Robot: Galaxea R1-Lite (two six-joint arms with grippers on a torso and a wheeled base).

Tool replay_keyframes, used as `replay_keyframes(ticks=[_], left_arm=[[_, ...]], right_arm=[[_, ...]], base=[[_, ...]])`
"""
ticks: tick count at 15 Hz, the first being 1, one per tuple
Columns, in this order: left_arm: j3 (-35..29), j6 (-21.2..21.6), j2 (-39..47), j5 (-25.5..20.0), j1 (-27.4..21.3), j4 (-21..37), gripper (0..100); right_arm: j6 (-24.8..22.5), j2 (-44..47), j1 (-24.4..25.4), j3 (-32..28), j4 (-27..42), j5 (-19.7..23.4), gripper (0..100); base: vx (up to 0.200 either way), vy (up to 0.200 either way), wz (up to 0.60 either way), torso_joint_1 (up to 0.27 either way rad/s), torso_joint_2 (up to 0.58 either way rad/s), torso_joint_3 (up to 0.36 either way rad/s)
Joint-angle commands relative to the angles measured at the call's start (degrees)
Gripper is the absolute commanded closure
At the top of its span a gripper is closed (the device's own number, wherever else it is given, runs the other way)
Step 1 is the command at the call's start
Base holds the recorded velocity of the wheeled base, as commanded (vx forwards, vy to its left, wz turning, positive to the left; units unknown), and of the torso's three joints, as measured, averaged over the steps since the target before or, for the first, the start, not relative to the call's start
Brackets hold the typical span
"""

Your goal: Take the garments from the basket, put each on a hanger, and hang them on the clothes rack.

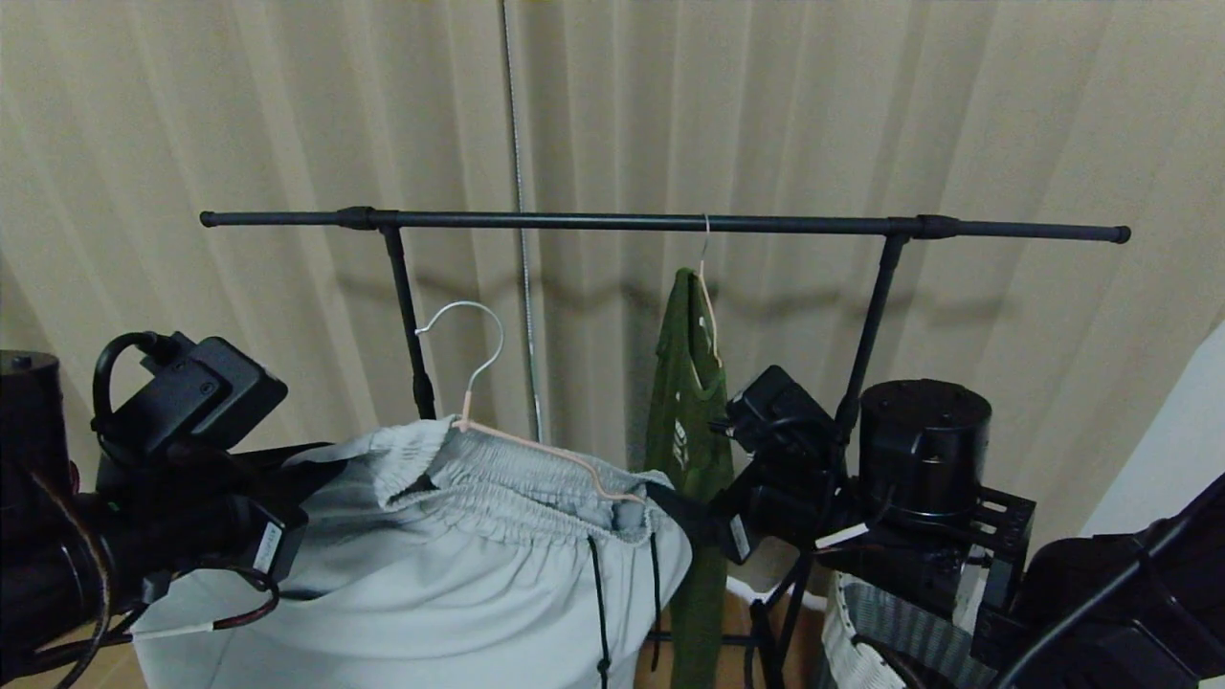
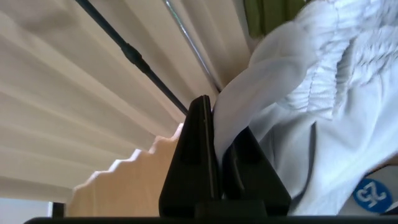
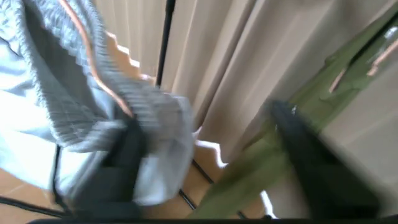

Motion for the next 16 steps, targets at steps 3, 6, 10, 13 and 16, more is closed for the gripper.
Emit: replay_keyframes(ticks=[3,6,10,13,16], left_arm=[[-0.6,-1.4,0.4,0.0,-0.3,-0.1,100],[-2.4,-2.5,2.4,1.0,-0.2,-0.1,100],[-2.3,-3.9,3.7,2.2,-0.9,-1.4,100],[-2.5,-5.0,4.0,3.0,-3.5,-1.7,100],[-2.8,-7.8,3.6,3.1,-7.8,-1.8,100]], right_arm=[[-2.9,-2.5,0.1,-0.9,0.0,0.4,0],[-6.8,-3.3,0.1,-1.2,0.0,0.6,0],[-7.6,-3.9,1.3,-3.7,0.0,0.7,0],[-7.6,-3.0,3.5,-5.1,0.0,0.7,0],[-8.5,-0.1,4.3,-8.9,0.6,0.3,0]], base=[[0.000,0.000,0.00,0.000,0.00,0.000],[0.000,0.000,0.00,0.000,0.00,0.000],[0.000,0.000,0.00,0.000,0.00,0.000],[0.000,0.000,0.00,0.000,0.00,0.000],[0.000,0.000,0.00,0.000,0.00,0.000]])
